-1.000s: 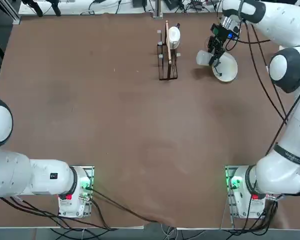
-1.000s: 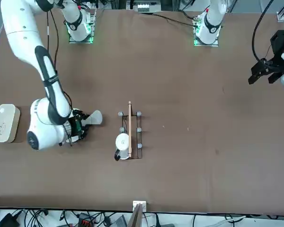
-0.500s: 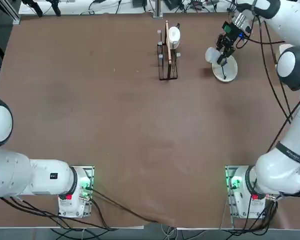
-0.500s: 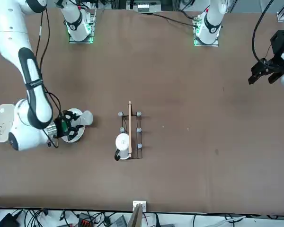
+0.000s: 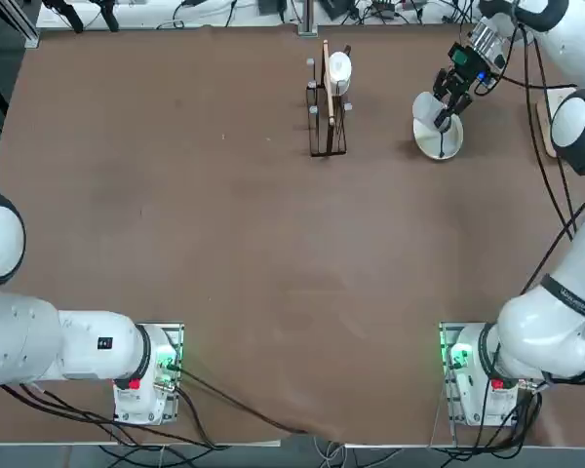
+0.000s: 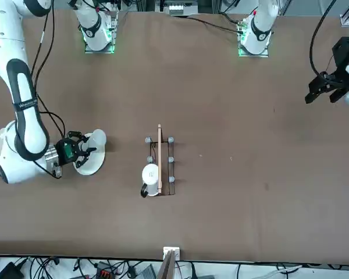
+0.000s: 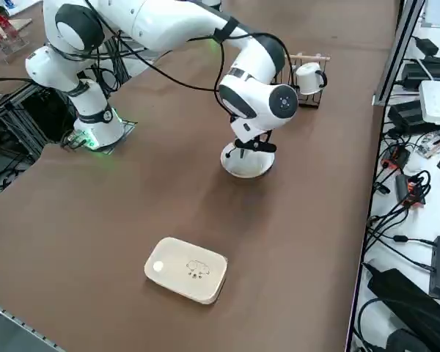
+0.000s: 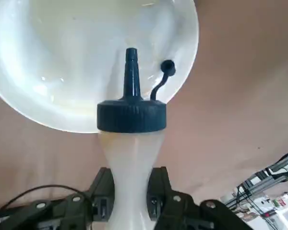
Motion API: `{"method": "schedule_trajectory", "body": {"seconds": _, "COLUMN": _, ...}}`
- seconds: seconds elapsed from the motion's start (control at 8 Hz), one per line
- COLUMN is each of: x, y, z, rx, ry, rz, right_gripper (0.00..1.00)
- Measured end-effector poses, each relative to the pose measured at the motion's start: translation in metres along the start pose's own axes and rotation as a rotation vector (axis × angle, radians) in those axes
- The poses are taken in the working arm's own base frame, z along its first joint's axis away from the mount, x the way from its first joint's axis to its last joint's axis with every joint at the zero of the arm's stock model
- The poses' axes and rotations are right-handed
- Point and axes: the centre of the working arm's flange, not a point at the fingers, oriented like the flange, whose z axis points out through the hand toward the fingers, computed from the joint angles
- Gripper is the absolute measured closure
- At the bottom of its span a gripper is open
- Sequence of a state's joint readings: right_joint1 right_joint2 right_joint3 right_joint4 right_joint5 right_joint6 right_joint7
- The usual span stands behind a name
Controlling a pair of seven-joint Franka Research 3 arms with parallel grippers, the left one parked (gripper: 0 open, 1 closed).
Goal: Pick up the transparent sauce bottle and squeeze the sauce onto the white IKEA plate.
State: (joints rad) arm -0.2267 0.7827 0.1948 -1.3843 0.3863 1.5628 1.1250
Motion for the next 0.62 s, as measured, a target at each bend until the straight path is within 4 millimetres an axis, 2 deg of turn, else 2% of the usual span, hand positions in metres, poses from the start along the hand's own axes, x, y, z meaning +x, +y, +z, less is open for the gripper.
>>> {"method": "schedule_trajectory", "body": {"seconds": 0.62, "x": 0.004, "y": 0.006, "z": 0.019, "rx": -0.053, "ry": -0.032, "rz": 0.012, "right_gripper": 0.63}}
